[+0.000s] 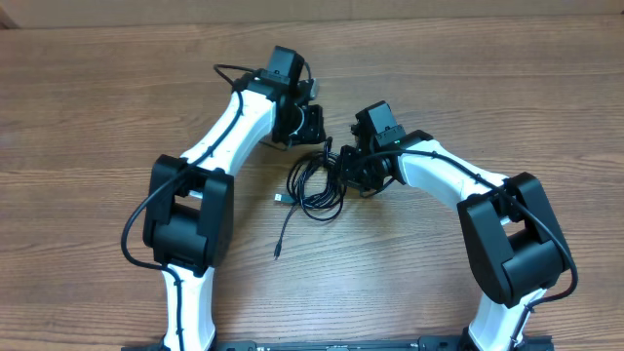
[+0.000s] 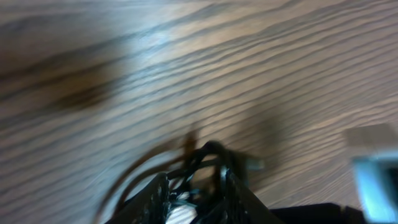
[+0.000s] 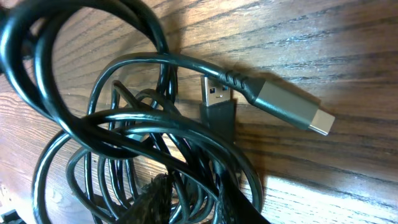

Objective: Untangle cables

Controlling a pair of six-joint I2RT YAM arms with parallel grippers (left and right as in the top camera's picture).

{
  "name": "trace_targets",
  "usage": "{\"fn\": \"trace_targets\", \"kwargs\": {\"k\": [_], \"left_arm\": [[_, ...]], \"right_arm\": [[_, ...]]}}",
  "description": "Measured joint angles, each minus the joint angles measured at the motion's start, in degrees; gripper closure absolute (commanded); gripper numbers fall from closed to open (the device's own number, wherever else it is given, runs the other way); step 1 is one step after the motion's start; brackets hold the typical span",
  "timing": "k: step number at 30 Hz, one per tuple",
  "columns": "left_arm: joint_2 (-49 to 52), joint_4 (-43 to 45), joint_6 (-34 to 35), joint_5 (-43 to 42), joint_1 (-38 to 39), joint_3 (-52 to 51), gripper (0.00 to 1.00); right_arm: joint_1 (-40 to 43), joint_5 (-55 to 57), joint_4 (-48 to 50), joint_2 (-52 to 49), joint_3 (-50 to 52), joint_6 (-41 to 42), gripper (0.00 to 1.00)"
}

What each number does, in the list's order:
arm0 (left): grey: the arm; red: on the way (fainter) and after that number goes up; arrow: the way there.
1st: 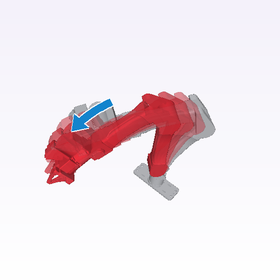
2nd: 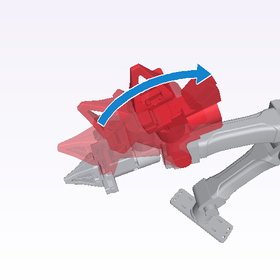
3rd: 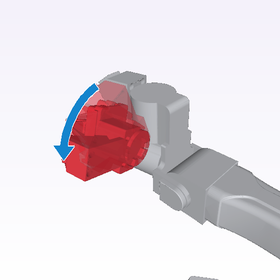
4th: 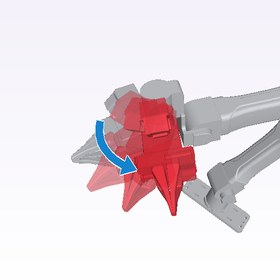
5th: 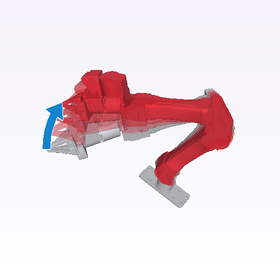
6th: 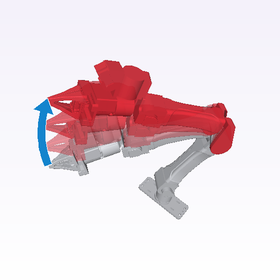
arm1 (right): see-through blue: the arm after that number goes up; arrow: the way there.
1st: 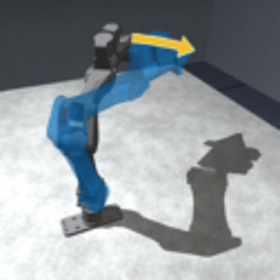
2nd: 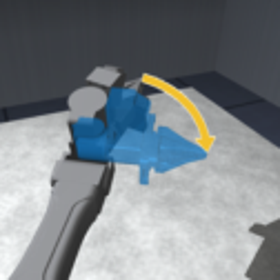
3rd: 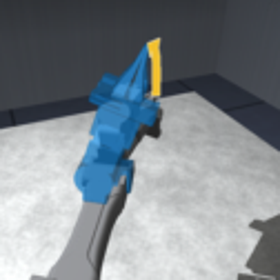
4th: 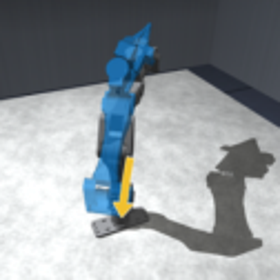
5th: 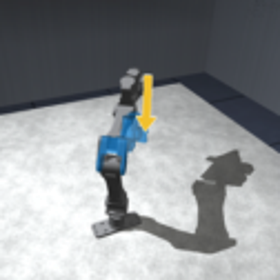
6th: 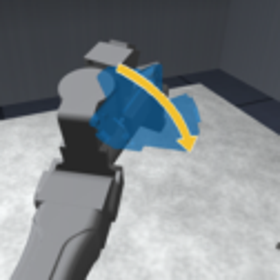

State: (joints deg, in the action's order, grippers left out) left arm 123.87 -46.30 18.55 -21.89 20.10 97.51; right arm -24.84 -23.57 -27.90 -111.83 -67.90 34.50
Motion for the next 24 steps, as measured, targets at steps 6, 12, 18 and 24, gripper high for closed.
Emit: {"fn": "trace_targets", "kwargs": {"k": [6,12,18,24], "left_arm": [[0.00,2.84,-0.07,-2.25,1.27,0.02,0.70],[0.00,1.64,-1.42,-2.54,1.27,1.18,0.71],[0.00,-1.75,-2.29,3.30,1.75,1.31,0.76],[0.00,-0.13,-2.43,5.77,2.45,-0.07,0.78]], "right_arm": [[0.00,0.04,0.00,0.00,0.00,0.00,0.75],[0.00,0.04,0.00,0.00,0.00,0.02,0.75],[0.00,0.07,0.02,0.00,0.00,0.00,0.75],[0.00,0.07,0.02,0.00,0.00,0.02,0.75]]}}
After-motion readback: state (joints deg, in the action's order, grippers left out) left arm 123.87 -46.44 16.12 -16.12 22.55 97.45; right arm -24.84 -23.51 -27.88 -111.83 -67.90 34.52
